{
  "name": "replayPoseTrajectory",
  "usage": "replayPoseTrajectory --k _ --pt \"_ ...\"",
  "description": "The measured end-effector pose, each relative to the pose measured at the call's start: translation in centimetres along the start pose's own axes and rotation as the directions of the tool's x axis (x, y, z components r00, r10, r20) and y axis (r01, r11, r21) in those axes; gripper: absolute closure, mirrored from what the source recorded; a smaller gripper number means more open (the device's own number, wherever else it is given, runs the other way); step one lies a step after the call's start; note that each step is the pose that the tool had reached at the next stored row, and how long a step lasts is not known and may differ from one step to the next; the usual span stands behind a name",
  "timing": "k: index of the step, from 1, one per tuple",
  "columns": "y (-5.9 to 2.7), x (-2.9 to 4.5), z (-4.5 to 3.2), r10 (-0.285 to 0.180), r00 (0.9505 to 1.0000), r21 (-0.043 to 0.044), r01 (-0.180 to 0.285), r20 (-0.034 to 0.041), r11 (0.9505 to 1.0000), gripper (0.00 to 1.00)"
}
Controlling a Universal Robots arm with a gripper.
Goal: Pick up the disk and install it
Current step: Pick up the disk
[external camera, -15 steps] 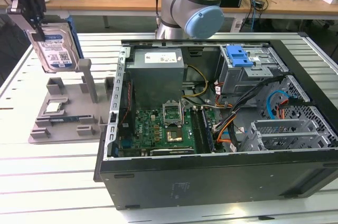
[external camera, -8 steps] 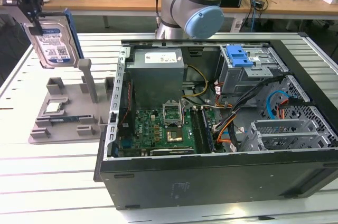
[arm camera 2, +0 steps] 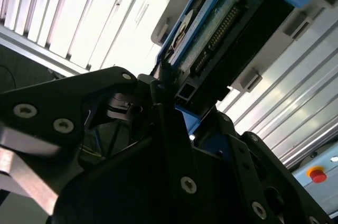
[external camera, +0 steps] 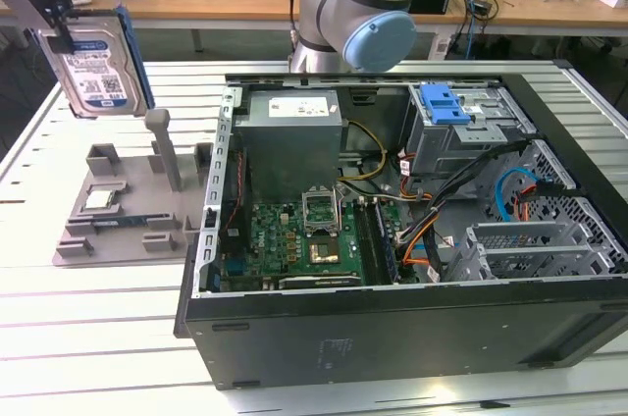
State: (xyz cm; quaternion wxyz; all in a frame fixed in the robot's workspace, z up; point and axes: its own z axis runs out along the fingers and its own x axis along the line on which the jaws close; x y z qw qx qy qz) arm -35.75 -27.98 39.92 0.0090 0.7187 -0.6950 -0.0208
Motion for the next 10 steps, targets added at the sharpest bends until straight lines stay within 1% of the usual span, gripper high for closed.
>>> replayPoseTrajectory --k 1,5,8,10 --pt "0.01 -0.01 -0.22 0.0 1.0 0.0 0.0 0.0 1.0 0.63" --pt "0.07 -0.05 -1.76 0.0 1.0 0.0 0.0 0.0 1.0 0.63" --pt "0.13 -0.1 -3.14 0.0 1.0 0.0 0.0 0.0 1.0 0.63" --pt "0.15 -0.12 -3.58 0.0 1.0 0.0001 0.0 0.0 1.0 0.63"
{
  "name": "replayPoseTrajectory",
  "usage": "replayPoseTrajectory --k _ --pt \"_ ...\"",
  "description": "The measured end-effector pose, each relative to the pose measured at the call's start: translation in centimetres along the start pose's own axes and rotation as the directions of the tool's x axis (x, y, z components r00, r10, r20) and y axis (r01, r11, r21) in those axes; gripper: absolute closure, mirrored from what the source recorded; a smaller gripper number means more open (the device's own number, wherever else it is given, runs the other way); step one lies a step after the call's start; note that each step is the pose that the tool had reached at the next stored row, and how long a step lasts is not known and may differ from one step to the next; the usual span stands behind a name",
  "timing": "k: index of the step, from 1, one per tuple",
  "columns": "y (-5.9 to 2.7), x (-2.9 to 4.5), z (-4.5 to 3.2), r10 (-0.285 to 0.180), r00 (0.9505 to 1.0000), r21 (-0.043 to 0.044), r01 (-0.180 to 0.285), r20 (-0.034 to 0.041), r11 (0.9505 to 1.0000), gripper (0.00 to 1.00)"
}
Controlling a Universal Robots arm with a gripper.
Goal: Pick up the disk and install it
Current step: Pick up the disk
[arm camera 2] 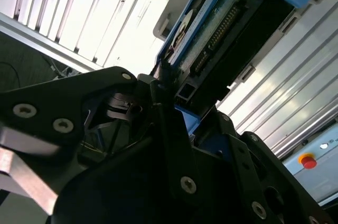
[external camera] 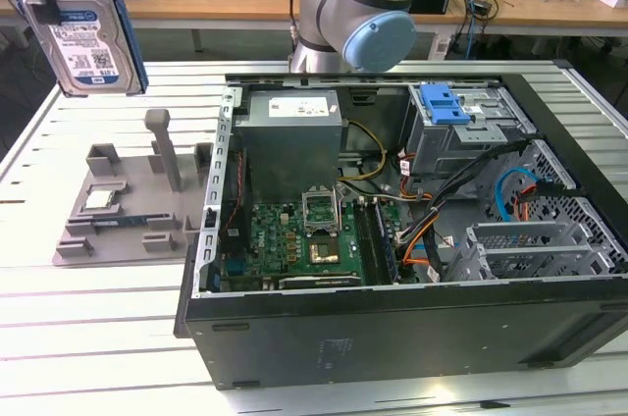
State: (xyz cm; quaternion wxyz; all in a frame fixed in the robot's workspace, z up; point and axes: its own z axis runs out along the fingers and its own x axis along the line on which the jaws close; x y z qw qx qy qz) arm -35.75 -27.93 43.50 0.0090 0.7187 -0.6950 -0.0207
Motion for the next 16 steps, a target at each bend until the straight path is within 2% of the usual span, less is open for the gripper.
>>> replayPoseTrajectory --k 8,11,16 --pt "0.09 -0.1 -2.29 0.0 1.0 0.0 0.0 0.0 1.0 0.63" --pt "0.16 -0.15 -3.89 0.0 1.0 0.0 0.0 0.0 1.0 0.63" --pt "0.22 -0.2 -5.21 0.0 1.0 0.0 0.0 0.0 1.0 0.63"
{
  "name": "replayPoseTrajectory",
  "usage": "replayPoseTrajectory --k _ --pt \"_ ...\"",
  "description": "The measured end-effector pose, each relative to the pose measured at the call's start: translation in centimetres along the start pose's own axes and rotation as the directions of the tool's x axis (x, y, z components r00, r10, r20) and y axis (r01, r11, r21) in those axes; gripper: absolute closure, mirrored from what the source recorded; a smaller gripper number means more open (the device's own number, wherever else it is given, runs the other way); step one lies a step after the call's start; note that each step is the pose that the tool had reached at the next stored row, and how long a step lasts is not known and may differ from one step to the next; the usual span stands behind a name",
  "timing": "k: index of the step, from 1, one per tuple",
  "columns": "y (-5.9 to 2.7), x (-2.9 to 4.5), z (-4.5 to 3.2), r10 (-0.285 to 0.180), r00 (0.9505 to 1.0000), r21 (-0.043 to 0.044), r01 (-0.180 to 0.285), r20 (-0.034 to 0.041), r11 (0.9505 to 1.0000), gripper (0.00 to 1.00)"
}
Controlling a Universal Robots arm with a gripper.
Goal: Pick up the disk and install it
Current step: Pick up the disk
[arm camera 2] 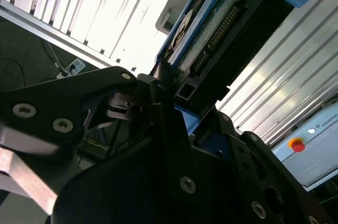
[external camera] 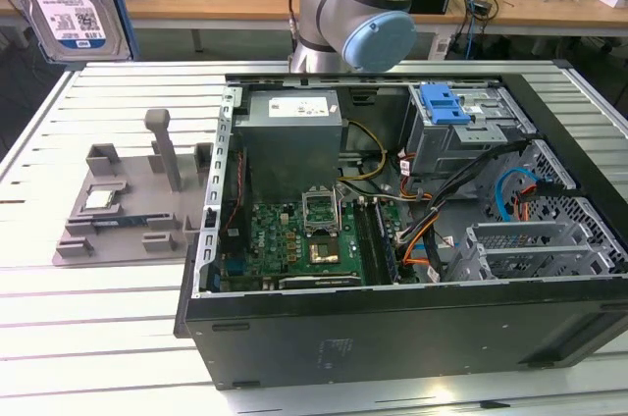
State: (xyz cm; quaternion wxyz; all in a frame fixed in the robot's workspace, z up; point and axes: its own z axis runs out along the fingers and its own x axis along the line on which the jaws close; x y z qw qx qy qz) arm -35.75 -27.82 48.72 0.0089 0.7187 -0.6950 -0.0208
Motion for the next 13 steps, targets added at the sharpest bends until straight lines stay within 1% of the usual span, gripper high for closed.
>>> replayPoseTrajectory --k 4,6,10,11,13 --pt "0.04 -0.04 -1.1 0.0 1.0 -0.0002 0.0 -0.0001 1.0 0.63" --pt "0.08 -0.07 -1.93 0.0 1.0 -0.0001 0.0 -0.0001 1.0 0.63" --pt "0.12 -0.1 -2.94 0.0 1.0 0.0 0.0 0.0 1.0 0.63" --pt "0.14 -0.12 -3.4 0.0 1.0 0.0 0.0 0.0 1.0 0.63" --pt "0.16 -0.14 -3.96 0.0 1.0 0.0 0.0 -0.0001 1.0 0.63"
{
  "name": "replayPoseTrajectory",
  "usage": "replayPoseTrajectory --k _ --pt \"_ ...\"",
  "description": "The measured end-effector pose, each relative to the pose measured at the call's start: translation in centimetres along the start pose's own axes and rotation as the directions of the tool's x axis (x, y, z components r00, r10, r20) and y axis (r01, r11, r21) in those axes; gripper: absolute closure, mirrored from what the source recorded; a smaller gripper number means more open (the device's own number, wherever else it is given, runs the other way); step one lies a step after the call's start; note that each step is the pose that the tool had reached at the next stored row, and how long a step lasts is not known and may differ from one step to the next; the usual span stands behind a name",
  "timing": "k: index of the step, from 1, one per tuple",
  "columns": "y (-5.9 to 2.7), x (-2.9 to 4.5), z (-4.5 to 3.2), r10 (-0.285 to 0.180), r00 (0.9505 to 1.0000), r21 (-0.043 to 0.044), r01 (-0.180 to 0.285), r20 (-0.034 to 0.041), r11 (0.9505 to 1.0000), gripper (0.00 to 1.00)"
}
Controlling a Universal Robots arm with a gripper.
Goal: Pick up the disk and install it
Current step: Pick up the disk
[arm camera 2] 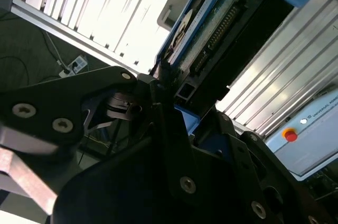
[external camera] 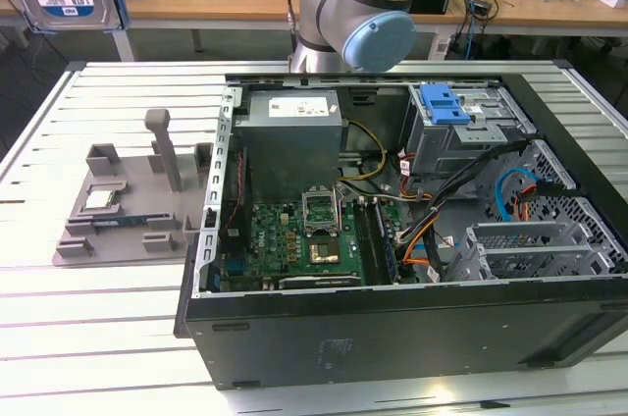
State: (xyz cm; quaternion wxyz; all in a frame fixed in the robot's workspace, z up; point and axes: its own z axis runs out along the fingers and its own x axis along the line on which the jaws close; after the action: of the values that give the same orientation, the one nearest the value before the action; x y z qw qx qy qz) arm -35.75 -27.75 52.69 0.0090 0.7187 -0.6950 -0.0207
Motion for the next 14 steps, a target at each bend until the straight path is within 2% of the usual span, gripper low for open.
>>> replayPoseTrajectory --k 3,7,14 --pt "0.04 -0.03 -1.01 0.0 1.0 0.0 0.0 0.0 1.0 0.63" --pt "0.08 -0.06 -1.94 0.0 1.0 -0.0001 0.0 0.0 1.0 0.63" --pt "0.05 -0.05 -2.02 0.0 1.0 -0.0001 0.0 0.0004 1.0 0.63"
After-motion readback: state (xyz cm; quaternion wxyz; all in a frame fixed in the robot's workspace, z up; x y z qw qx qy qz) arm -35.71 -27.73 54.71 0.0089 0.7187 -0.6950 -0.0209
